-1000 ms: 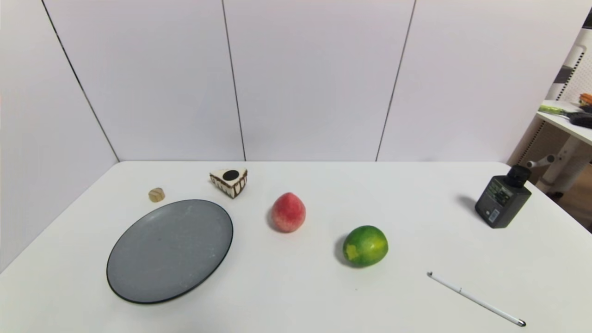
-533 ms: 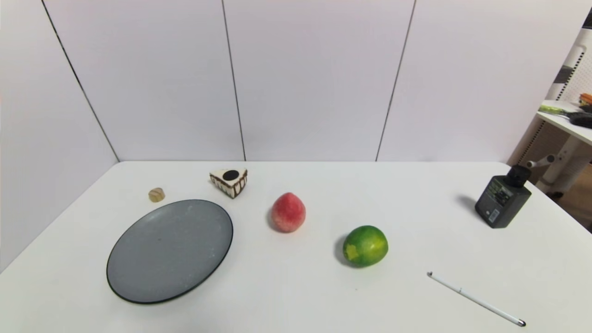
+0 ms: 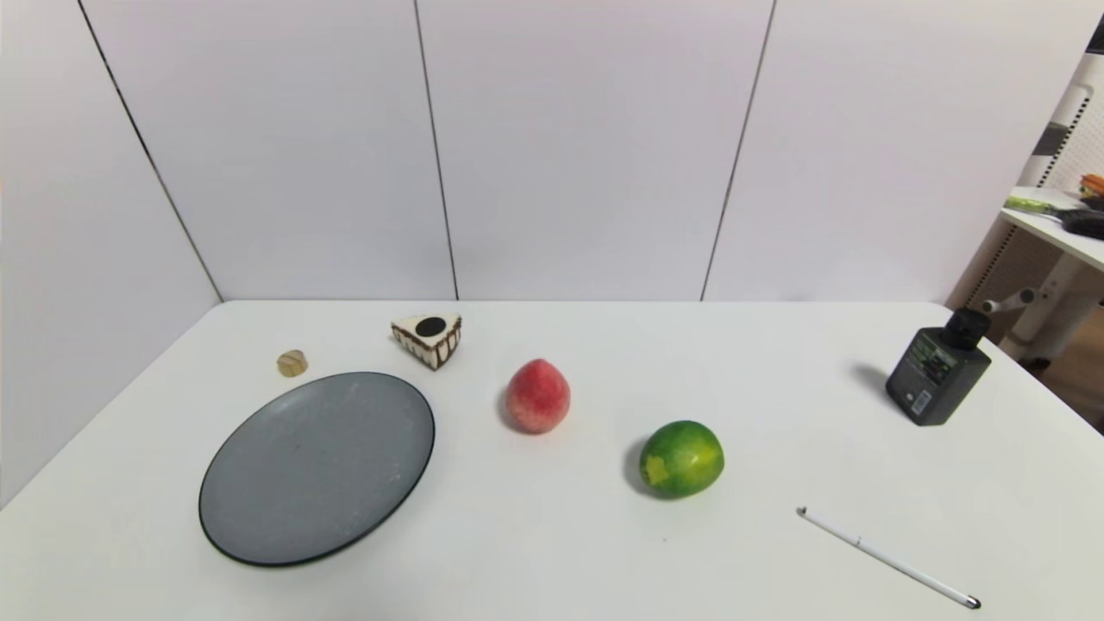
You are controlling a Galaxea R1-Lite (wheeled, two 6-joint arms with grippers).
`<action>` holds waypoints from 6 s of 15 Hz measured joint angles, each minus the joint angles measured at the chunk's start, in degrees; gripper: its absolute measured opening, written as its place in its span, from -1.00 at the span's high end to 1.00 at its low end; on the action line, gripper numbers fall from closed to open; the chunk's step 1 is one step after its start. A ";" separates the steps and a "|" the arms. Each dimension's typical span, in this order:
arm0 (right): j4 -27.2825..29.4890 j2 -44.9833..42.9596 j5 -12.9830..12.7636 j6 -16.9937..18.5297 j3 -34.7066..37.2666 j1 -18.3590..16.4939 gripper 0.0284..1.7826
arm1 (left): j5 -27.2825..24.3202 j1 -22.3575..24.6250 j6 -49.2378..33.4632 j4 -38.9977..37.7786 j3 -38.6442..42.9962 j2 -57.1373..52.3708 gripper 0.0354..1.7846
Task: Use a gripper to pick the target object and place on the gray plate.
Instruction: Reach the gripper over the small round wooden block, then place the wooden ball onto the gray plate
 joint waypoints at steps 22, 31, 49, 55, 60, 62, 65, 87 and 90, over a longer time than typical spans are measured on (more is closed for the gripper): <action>-0.02 0.00 0.01 0.04 0.00 0.00 -0.92 | 0.46 2.94 5.86 18.83 -87.93 95.96 -0.89; -0.02 0.00 0.01 0.02 0.00 0.00 -0.92 | 0.49 2.89 5.92 21.67 -91.31 113.74 -0.89; -0.02 0.00 0.01 0.02 0.00 0.00 -0.92 | 0.40 3.27 4.85 23.63 -93.48 120.87 -0.43; 0.00 0.00 0.01 0.02 0.00 0.00 -0.92 | 0.33 3.38 4.83 23.71 -94.61 121.84 0.46; 0.00 0.00 0.01 0.02 0.00 0.00 -0.92 | 0.20 3.68 4.80 23.76 -94.37 121.87 0.46; 0.00 0.00 0.01 0.02 0.00 0.00 -0.92 | 0.30 3.85 4.96 23.87 -94.42 120.65 0.46; 0.00 0.00 0.04 0.00 0.00 0.00 -0.92 | -0.20 3.68 5.60 24.48 -94.20 115.12 0.46; 0.00 0.00 0.00 0.02 0.00 0.00 -0.92 | -0.13 -16.51 5.33 20.71 -59.43 95.95 0.46; 0.00 0.00 0.04 0.02 0.00 0.00 -0.92 | 0.02 -16.20 4.88 20.70 -60.95 96.49 0.24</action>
